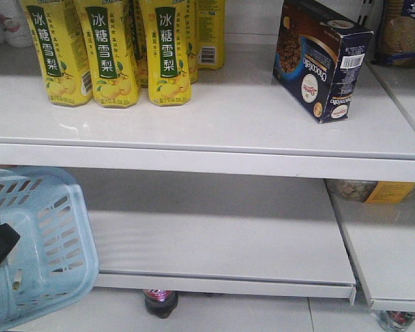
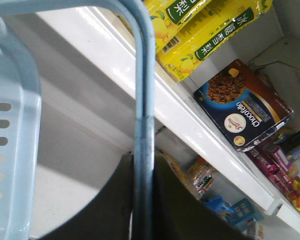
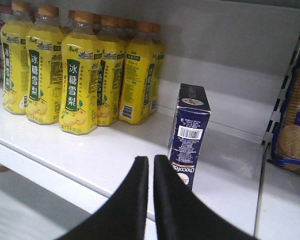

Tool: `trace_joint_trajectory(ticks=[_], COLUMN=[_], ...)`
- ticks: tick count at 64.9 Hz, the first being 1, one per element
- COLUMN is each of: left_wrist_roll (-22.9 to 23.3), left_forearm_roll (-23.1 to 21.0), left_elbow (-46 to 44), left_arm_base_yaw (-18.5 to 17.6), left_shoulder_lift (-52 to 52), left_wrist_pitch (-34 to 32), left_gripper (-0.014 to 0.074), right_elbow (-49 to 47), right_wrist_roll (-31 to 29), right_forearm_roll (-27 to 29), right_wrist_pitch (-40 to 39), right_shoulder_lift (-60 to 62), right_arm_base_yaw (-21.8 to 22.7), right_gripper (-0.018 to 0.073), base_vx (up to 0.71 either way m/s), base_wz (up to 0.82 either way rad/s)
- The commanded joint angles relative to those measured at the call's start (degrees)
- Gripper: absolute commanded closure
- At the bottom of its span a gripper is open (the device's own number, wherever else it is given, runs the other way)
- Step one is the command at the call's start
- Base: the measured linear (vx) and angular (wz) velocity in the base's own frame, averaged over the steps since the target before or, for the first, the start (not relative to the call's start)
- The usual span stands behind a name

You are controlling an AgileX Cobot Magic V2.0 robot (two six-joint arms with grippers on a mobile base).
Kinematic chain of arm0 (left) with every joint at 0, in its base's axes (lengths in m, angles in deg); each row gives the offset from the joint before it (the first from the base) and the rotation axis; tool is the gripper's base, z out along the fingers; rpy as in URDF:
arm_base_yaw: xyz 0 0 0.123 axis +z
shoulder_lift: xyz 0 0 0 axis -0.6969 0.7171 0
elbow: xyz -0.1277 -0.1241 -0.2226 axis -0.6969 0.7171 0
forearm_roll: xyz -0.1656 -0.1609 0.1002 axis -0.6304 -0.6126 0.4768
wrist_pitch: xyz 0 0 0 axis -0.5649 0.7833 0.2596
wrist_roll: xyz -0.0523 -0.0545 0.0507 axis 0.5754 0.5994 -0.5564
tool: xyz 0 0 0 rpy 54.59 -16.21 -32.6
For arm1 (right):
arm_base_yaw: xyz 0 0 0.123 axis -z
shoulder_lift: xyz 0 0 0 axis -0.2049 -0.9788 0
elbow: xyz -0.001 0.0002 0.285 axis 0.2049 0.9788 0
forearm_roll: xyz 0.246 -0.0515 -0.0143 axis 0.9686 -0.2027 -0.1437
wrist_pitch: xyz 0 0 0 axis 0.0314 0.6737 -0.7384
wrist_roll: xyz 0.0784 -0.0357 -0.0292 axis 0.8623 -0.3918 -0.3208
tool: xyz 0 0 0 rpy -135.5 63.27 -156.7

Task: Left arm holds basket, right arm returns cookies
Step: 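Swing the left gripper with the empty basket away from the shelf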

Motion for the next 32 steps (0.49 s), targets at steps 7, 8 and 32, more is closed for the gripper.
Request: trace_joint_trajectory(ticks=[7, 8, 32], left_wrist_roll=[-13.0, -13.5, -29.0], left_forearm_roll=[-4.1, -4.1, -4.0], left_elbow=[-1.7, -1.7, -1.7], left_arm_base_yaw=[1.8, 2.2, 12.5], left_shoulder_lift=[-0.2, -0.2, -10.7], left_wrist_pitch=[-3.5, -3.3, 8.0], left_gripper=[0.0599, 0.0599, 0.0599], right_elbow=[-1.6, -1.6, -1.6], right_wrist_roll=[-0.3, -0.3, -0.3], right_forearm_roll=[-0.1, -0.1, -0.1], right_wrist_pitch=[-4.0, -4.0, -4.0], right_shoulder_lift=[-0.5, -0.5, -0.5], right_arm_base_yaw=[0.5, 0.5, 0.5], right_gripper=[0.0565, 0.0565, 0.0565], base_vx=[0.0, 0.0, 0.0], base_wz=[0.0, 0.0, 0.0])
